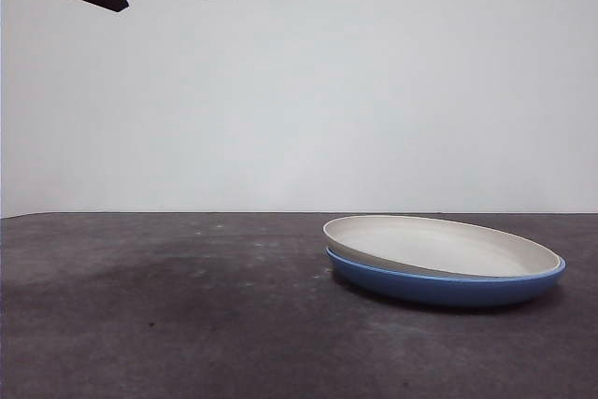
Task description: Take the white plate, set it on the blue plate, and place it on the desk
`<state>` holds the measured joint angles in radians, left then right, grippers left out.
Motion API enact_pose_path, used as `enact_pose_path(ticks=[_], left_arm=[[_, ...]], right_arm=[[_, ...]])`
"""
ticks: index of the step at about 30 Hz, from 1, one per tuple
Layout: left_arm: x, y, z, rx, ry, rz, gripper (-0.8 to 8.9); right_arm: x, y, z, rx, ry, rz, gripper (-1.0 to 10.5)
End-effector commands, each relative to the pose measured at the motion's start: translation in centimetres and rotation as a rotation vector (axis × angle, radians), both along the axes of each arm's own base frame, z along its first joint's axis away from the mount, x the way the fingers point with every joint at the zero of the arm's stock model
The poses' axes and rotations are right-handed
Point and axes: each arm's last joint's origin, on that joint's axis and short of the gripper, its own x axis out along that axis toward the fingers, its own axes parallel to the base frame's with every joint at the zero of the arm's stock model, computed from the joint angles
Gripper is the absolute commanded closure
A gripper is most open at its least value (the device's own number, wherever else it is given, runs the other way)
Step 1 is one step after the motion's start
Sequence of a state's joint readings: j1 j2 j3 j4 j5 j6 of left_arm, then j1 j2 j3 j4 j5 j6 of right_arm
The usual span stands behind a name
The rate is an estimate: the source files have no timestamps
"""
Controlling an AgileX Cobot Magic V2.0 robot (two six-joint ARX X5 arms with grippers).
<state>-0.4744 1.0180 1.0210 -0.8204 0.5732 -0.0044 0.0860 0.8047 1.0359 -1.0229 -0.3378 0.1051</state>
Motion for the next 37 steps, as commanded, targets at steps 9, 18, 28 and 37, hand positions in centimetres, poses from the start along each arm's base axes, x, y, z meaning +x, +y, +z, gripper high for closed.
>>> enact_pose_path(ticks=[9, 18, 28, 37], left_arm=[[0.1, -0.1, 0.3, -0.003, -0.029, -0.021, 5.65], [0.1, -0.1, 0.3, -0.002, -0.027, -0.021, 5.65], [0.1, -0.1, 0.3, -0.002, -0.027, -0.021, 5.65], [0.1, -0.1, 0.3, -0.002, -0.028, -0.021, 5.65]], right_arm=[[8.6, 0.8, -7.1, 0.016, 0.161, -0.034, 5.7], [13.8, 1.2, -12.0, 0.017, 0.251, -0.048, 5.7], [16.1, 1.5, -15.4, 0.010, 0.301, -0.049, 5.7], [16.9, 1.6, -16.8, 0.011, 0.316, -0.046, 7.2]])
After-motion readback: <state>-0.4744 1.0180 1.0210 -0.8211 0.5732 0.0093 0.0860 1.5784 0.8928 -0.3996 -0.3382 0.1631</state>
